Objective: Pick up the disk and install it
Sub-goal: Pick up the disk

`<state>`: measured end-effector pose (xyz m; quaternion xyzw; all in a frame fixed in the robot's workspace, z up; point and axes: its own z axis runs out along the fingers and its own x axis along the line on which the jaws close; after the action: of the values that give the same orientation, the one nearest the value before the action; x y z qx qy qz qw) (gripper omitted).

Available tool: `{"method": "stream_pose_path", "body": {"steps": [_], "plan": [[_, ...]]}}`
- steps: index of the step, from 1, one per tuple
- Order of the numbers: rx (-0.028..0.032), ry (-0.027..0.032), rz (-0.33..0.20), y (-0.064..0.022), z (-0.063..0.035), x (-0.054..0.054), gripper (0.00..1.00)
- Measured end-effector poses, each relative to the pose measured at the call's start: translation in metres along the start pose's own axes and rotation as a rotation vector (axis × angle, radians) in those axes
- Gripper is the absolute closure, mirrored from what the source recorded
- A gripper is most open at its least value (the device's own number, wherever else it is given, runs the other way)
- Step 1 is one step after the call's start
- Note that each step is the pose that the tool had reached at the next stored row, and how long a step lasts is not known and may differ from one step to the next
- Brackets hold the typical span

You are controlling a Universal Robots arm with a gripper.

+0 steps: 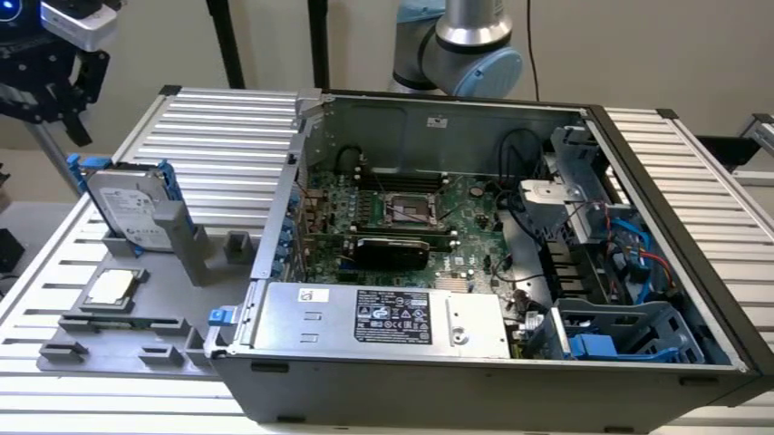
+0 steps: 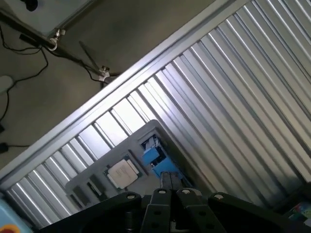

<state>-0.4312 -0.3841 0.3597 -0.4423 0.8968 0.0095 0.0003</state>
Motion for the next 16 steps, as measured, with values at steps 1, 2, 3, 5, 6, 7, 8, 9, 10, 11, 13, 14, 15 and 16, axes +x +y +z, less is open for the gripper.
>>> {"method": "stream_pose_path", "body": {"steps": [1, 2, 3, 5, 6, 7, 8, 9, 10, 11, 13, 14, 15, 16], "plan": [[-0.0001, 0.0002, -0.018, 0.0000, 0.0005, 0.0000, 1.00], [-0.0001, 0.0005, -0.036, 0.0001, 0.0010, 0.0000, 1.00], [-0.0001, 0.0007, -0.055, 0.0001, 0.0016, 0.0000, 1.00], [-0.0002, 0.0012, -0.091, 0.0000, 0.0023, 0.0000, 1.00], [-0.0003, 0.0014, -0.110, 0.0000, 0.0026, 0.0000, 1.00], [-0.0003, 0.0017, -0.129, 0.0000, 0.0028, 0.0000, 1.00], [-0.0002, 0.0019, -0.147, 0.0000, 0.0029, 0.0001, 1.00], [-0.0001, 0.0019, -0.165, 0.0000, 0.0031, 0.0001, 1.00], [0.0000, 0.0020, -0.182, 0.0000, 0.0031, 0.0000, 1.00], [-0.0001, 0.0022, -0.200, 0.0000, 0.0032, 0.0001, 1.00], [-0.0002, 0.0026, -0.237, 0.0000, 0.0032, 0.0001, 1.00], [-0.0002, 0.0028, -0.255, 0.0000, 0.0032, 0.0000, 1.00], [-0.0002, 0.0030, -0.274, 0.0000, 0.0032, 0.0000, 1.00], [-0.0002, 0.0031, -0.292, 0.0000, 0.0032, 0.0000, 1.00]]}}
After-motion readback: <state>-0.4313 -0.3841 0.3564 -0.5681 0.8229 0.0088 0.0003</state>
